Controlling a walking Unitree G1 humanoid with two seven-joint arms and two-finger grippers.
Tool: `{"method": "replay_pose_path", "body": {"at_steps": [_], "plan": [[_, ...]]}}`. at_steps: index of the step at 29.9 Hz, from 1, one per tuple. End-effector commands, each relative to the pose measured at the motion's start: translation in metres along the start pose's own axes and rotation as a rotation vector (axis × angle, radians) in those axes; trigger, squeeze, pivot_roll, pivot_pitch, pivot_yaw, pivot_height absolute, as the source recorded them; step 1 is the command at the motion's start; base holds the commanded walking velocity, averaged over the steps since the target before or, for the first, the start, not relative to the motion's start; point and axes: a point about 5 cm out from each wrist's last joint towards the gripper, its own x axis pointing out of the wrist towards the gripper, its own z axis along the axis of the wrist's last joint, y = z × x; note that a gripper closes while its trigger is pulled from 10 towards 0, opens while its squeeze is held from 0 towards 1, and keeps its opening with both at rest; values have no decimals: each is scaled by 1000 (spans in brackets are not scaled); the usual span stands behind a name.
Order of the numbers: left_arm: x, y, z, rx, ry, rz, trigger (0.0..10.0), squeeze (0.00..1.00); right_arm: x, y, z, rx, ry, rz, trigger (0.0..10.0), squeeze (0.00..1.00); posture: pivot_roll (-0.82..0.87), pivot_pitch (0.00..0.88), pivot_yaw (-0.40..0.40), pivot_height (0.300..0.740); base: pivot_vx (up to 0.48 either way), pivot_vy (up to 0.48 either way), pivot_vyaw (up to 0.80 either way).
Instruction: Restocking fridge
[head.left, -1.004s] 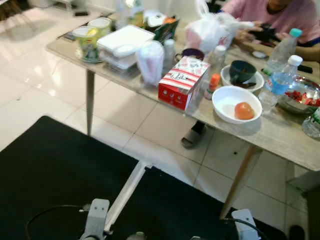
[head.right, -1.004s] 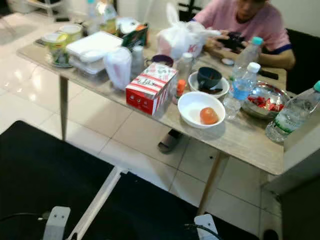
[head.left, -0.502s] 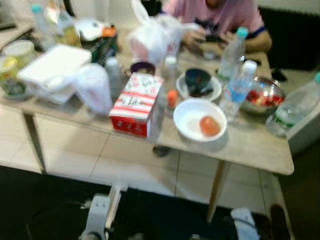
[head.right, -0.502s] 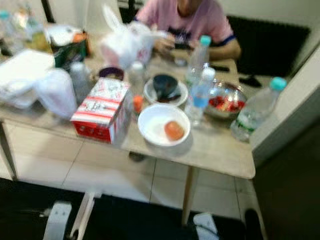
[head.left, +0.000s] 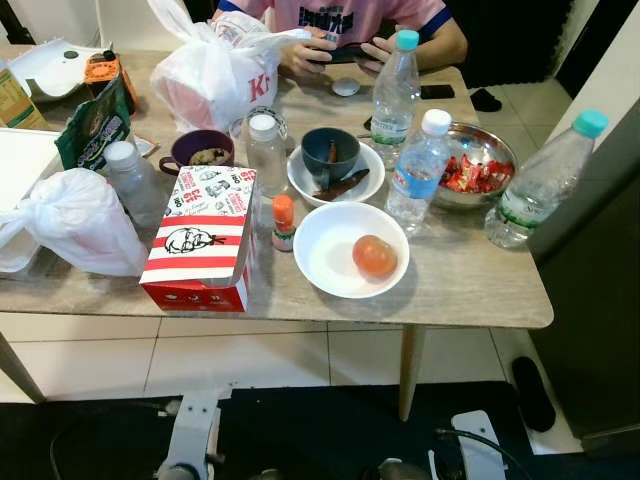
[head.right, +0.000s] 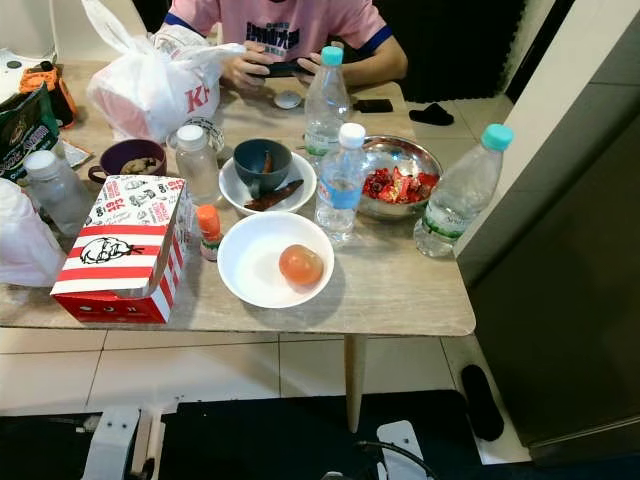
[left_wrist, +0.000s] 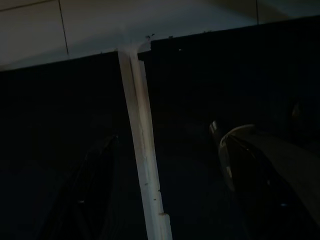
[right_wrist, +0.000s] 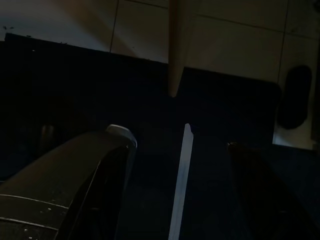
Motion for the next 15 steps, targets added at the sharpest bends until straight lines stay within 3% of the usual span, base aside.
{"method": "replay_pose_path", "body": {"at_steps": [1, 11, 15], "plan": [[-3, -4, -11, 2, 40, -13, 10000, 0, -3, 0, -8, 8, 20, -2, 10000, 0, -49, 128, -39, 723, 0, 0, 0], [-4, 0, -10, 42, 27, -13, 10000, 0, -2, -18, 8, 17, -82, -104, 10000, 0, -40, 135, -31, 723, 0, 0, 0], [-5, 0, -14, 48, 36, -14, 10000, 0, -10, -63, -5, 158, 3, -357, 10000, 0, -49, 141, -36, 723, 0, 0, 0]]}}
